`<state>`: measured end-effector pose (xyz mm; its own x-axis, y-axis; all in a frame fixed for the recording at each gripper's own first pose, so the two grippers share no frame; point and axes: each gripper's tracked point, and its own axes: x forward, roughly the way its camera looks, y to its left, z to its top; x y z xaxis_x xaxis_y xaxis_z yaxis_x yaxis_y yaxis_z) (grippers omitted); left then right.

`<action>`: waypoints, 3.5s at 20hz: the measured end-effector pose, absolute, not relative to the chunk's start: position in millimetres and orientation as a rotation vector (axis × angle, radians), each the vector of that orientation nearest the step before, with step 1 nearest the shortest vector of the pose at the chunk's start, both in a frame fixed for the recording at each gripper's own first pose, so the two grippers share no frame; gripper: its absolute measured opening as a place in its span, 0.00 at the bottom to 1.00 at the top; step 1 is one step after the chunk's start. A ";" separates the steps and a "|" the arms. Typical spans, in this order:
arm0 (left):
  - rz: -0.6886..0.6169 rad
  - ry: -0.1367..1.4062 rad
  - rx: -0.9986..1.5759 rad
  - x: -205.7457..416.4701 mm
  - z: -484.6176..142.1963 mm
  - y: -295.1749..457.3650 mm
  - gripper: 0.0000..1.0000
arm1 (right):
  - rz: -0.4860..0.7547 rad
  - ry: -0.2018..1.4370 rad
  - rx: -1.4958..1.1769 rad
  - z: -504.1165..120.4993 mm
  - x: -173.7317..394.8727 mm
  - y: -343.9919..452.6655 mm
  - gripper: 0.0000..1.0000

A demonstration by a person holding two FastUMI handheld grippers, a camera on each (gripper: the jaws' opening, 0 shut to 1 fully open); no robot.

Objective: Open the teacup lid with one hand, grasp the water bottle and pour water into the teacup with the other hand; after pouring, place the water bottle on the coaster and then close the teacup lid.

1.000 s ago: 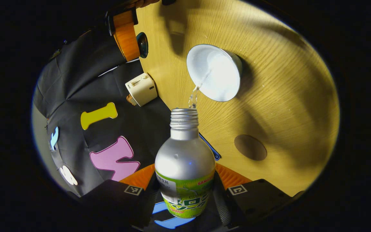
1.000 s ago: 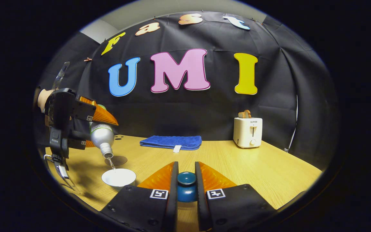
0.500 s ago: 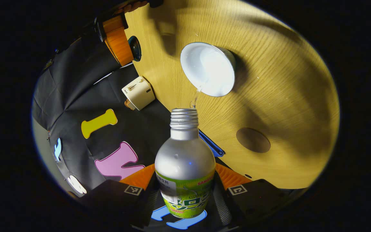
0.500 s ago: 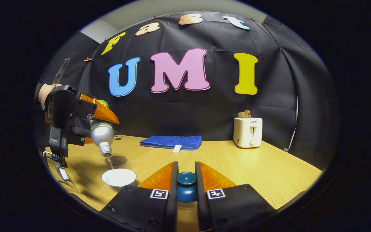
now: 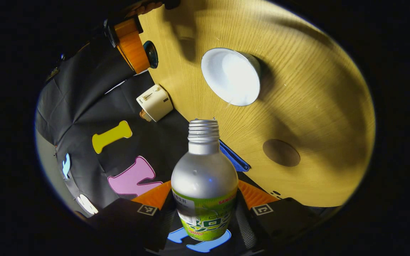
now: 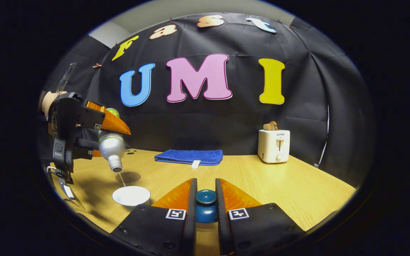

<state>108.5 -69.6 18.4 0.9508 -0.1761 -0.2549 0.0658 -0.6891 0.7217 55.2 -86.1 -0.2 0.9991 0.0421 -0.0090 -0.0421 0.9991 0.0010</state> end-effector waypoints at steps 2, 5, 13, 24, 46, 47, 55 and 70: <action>-0.395 -0.082 2.299 106.3 17.7 -69.8 0.81 | 0.042 0.009 0.001 -0.3 55.3 -86.3 0.29; -0.404 -0.099 2.284 104.0 16.1 -73.5 0.81 | 0.042 0.009 0.000 -0.2 55.4 -86.4 0.29; -0.460 -0.057 2.113 101.4 2.8 -71.9 0.81 | 0.042 0.009 0.001 0.0 55.4 -86.6 0.29; -0.248 -0.094 1.056 88.8 32.9 -52.1 0.80 | 0.042 0.009 0.001 -0.4 55.4 -86.3 0.29; -0.145 0.002 -0.124 169.2 13.8 3.6 0.81 | 0.042 0.010 0.000 0.0 55.3 -86.3 0.29; -0.137 0.007 -0.122 172.1 10.1 2.8 0.81 | 0.042 0.010 0.000 0.0 55.1 -86.0 0.29; -0.143 0.042 -0.007 176.4 -13.0 -4.6 0.83 | 0.042 0.009 0.000 0.2 55.0 -86.2 0.29; -0.071 0.009 0.002 85.7 -12.9 17.1 0.98 | 0.041 0.009 0.000 0.1 55.1 -86.4 0.29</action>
